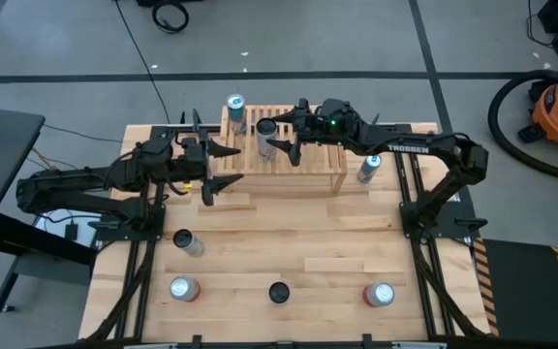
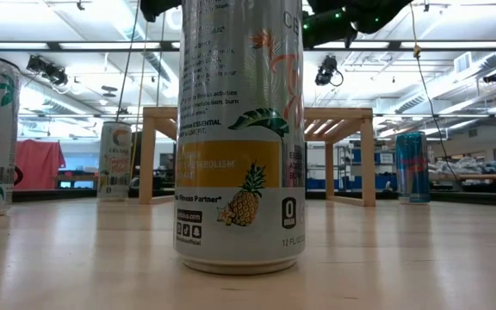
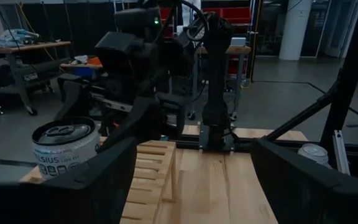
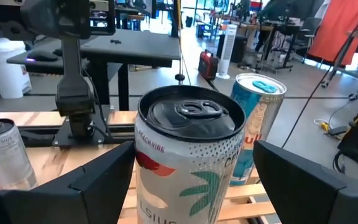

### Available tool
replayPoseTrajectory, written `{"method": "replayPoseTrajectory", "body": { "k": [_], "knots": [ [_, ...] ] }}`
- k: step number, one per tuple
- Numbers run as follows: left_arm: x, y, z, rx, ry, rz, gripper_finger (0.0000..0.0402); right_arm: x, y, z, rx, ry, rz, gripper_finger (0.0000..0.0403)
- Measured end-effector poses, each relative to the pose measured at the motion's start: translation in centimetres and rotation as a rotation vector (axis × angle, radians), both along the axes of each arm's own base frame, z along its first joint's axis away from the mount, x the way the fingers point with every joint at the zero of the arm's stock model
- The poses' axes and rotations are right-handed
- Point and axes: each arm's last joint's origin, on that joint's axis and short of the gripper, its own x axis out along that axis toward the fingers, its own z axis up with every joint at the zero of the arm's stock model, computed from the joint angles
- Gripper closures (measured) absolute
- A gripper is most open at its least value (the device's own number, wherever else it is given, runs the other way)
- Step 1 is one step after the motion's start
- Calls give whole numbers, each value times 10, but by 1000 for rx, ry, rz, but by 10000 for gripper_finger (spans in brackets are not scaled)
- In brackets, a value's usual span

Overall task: Place canned beverage on shelf
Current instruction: Put the right white pink soda can on the shelf

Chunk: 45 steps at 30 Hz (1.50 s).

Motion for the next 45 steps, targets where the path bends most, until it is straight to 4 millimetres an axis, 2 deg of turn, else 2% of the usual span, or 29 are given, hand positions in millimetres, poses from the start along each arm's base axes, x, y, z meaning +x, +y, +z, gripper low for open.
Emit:
{"method": "replayPoseTrajectory", "body": {
  "k": [11, 17, 31, 45],
  "knots": [
    [0, 0, -1, -1, 9, 0, 83, 2, -1, 0, 16, -24, -11, 65],
    [0, 0, -1, -1, 9, 0, 83, 14, -6, -17, 46, -13, -23, 75],
    [0, 0, -2, -2, 17, 0, 83, 13, -11, -11, 30, -73, -48, 115],
    [0, 0, -2, -3, 24, 0, 83, 9, -20, -10, 2, -81, -52, 118]
  ]
}}
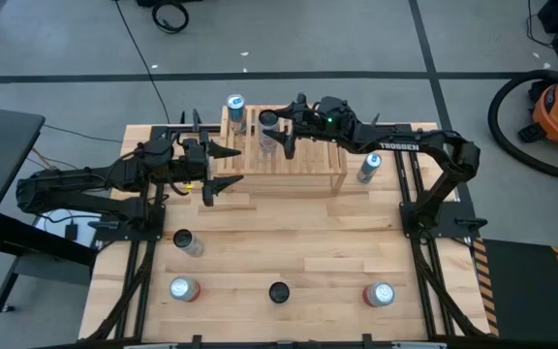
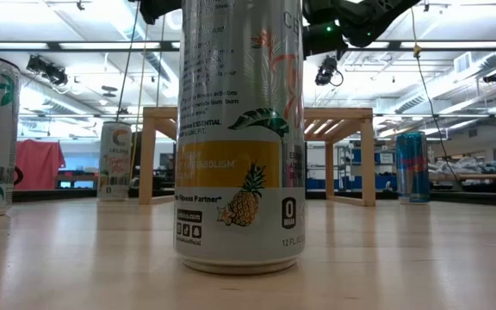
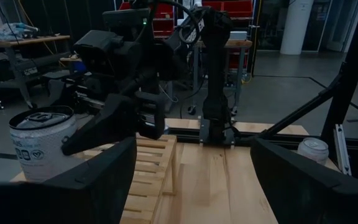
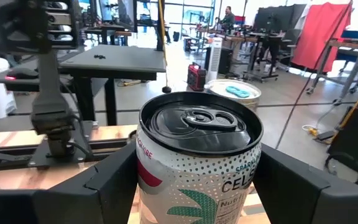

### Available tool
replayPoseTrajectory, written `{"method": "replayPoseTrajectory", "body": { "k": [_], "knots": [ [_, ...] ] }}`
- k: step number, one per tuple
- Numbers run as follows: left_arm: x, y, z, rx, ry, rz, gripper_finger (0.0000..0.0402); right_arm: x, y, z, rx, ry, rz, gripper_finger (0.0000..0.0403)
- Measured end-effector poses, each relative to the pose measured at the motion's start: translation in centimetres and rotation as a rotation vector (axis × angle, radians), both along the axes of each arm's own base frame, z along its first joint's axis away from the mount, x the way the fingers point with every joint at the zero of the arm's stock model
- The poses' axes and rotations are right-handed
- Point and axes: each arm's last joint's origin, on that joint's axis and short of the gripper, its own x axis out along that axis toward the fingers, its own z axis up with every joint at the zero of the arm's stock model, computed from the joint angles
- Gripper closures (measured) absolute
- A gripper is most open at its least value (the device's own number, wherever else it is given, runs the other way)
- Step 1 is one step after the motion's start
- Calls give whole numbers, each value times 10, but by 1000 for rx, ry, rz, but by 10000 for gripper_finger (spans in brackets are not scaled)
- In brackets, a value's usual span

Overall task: Place canned beverage on shelf
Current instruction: Put the right white pink soda can on the shelf

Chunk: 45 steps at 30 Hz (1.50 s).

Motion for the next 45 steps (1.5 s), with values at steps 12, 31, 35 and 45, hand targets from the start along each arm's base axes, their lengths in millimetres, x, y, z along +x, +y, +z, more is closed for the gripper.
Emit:
{"method": "replayPoseTrajectory", "body": {
  "k": [12, 31, 35, 45],
  "knots": [
    [0, 0, 0, 0, -1, 0, 83, 14, -28, -2, -17, -21, 13, 118],
    [0, 0, -2, -4, 22, 0, 83, 5, -66, 11, 59, 40, -83, 118],
    [0, 0, -2, -4, 23, 0, 83, 1, -73, 11, 86, 33, -72, 118],
    [0, 0, -2, -3, 22, 0, 83, 10, -57, 10, 8, 71, -44, 110]
  ]
}}
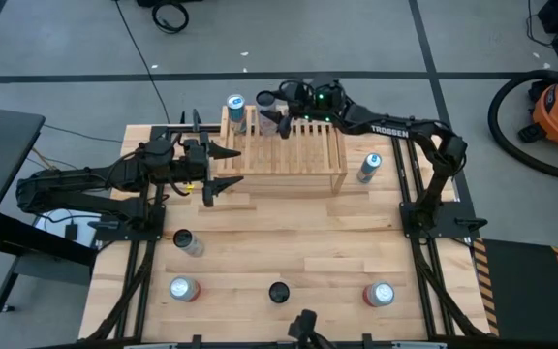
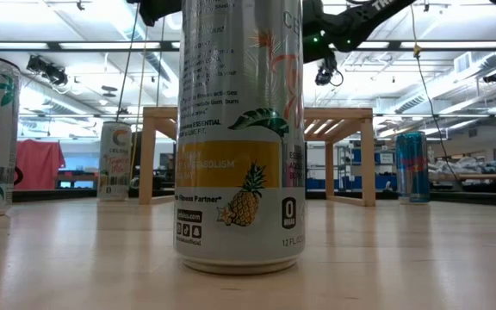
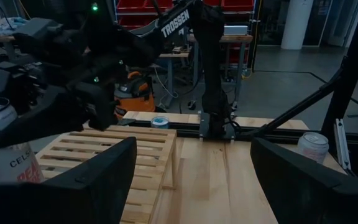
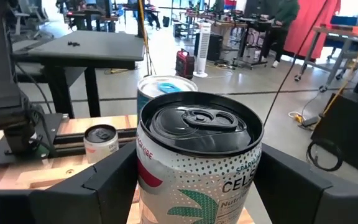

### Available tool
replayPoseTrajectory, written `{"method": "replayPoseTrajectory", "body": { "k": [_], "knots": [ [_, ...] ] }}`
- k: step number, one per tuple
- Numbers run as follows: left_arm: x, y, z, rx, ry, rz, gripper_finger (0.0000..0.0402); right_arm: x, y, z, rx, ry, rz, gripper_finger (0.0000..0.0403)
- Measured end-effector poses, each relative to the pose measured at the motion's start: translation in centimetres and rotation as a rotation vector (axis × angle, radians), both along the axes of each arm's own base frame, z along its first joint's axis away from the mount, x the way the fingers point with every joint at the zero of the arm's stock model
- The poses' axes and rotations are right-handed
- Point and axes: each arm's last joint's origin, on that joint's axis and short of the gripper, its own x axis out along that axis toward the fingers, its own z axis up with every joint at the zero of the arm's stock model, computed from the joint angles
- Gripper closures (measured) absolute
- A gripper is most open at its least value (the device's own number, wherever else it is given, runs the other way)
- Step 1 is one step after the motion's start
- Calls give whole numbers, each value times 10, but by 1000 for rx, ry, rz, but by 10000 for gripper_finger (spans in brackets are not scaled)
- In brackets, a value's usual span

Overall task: Place canned beverage on shelf
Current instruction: Put the right white pink soda can on the shelf, then put the bottom white yellow soda can on the shelf

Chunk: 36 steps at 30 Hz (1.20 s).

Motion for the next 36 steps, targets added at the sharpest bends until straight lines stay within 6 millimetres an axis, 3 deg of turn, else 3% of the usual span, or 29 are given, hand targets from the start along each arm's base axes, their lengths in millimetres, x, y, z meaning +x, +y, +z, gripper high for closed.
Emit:
{"method": "replayPoseTrajectory", "body": {
  "k": [18, 36],
  "knots": [
    [0, 0, 0, 0, 0, 0, 83, 1, 0, -1, 0, 2, -4, 105],
    [0, 0, 0, 0, 0, 0, 83, 1, 1, -7, -9, 55, -21, 37]
  ]
}}
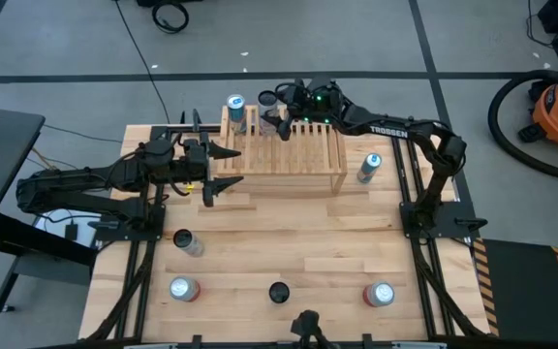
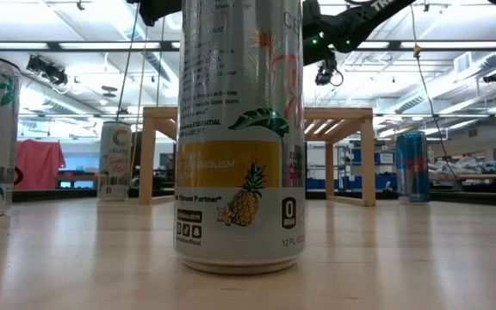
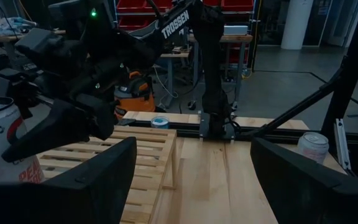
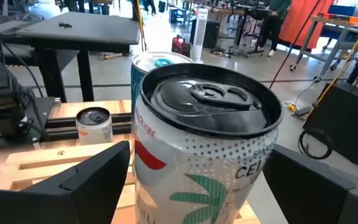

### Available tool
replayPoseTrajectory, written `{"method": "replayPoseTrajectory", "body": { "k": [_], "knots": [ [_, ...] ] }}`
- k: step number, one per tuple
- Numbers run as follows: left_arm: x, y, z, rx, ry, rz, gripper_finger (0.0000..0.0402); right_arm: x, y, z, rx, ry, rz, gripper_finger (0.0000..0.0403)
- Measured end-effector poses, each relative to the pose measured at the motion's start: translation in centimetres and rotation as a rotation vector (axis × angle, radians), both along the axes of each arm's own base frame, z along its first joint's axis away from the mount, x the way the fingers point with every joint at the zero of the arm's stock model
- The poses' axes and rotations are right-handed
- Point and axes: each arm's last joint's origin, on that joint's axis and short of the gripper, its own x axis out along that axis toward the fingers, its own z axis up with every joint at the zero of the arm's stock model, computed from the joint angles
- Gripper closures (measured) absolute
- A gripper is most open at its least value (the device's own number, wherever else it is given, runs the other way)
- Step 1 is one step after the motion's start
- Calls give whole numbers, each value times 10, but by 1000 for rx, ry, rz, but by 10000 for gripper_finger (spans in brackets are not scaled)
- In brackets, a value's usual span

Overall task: Place canned beverage on shelf
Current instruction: Put the bottom white yellow soda can on the shelf

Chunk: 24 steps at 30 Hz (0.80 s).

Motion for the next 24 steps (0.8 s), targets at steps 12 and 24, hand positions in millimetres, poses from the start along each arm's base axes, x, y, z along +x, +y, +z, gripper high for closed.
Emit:
{"method": "replayPoseTrajectory", "body": {
  "k": [12, 24],
  "knots": [
    [0, 0, 0, 0, -1, 0, 83, -27, 16, 41, -22, -38, 3, 23],
    [0, 0, 0, 0, 0, 0, 83, -105, 64, 98, 24, 67, 4, 23]
  ]
}}
